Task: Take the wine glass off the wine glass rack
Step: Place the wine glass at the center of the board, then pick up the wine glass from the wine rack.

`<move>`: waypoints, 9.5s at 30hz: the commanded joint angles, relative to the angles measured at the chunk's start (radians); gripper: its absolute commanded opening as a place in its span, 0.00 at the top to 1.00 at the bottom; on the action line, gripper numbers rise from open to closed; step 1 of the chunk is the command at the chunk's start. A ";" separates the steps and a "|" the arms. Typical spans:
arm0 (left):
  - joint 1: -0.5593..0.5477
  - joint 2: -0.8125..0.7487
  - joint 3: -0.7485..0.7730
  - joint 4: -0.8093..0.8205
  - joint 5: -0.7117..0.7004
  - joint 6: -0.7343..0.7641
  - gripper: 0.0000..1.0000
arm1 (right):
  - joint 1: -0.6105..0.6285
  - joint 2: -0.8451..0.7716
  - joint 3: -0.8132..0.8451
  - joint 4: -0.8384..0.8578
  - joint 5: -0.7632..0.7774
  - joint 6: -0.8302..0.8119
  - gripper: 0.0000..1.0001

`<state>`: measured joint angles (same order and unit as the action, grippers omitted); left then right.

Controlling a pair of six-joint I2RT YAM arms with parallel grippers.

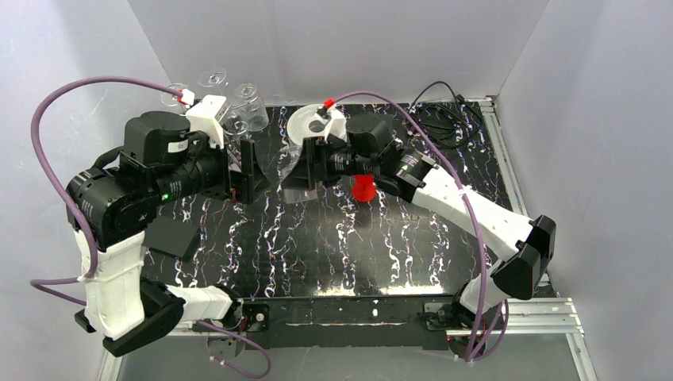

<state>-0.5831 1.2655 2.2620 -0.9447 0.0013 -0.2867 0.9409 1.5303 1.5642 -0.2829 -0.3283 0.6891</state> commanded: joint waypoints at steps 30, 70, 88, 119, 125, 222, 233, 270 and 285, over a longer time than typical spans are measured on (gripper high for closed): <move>-0.039 -0.075 -0.570 0.845 0.201 -0.084 0.21 | -0.306 -0.349 -0.146 0.000 0.197 1.038 0.99; -0.236 0.134 -0.511 1.046 0.031 0.085 0.62 | -0.308 -0.418 -0.265 0.064 0.112 1.339 0.99; -0.294 0.166 -0.483 1.060 -0.070 0.075 1.00 | -0.307 -0.452 -0.327 0.110 0.101 1.375 0.99; -0.317 0.151 -0.441 0.972 -0.175 0.090 1.00 | -0.307 -0.520 -0.475 0.172 0.139 1.392 0.19; -0.316 0.155 -0.427 0.952 -0.233 0.099 1.00 | -0.309 -0.534 -0.485 0.159 0.154 1.384 0.15; -0.087 0.653 -0.677 0.678 -0.216 -0.291 0.75 | -0.712 -0.742 -0.401 -0.263 0.237 0.493 0.07; -0.087 0.646 -0.540 0.607 -0.204 -0.273 0.25 | -0.714 -0.736 -0.381 -0.262 0.246 0.479 0.07; 0.056 0.202 0.192 0.096 -0.334 0.130 0.02 | -0.798 -0.597 -0.319 -0.322 -0.164 0.322 0.04; 0.082 0.153 0.200 0.022 -0.669 0.412 0.02 | -0.795 -0.462 -0.060 -0.439 -0.167 0.081 0.04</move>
<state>-0.5220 1.4246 2.4805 -0.8993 -0.5617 0.0513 0.1459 1.0431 1.4586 -0.7090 -0.4610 0.8478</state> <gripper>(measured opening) 0.980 0.958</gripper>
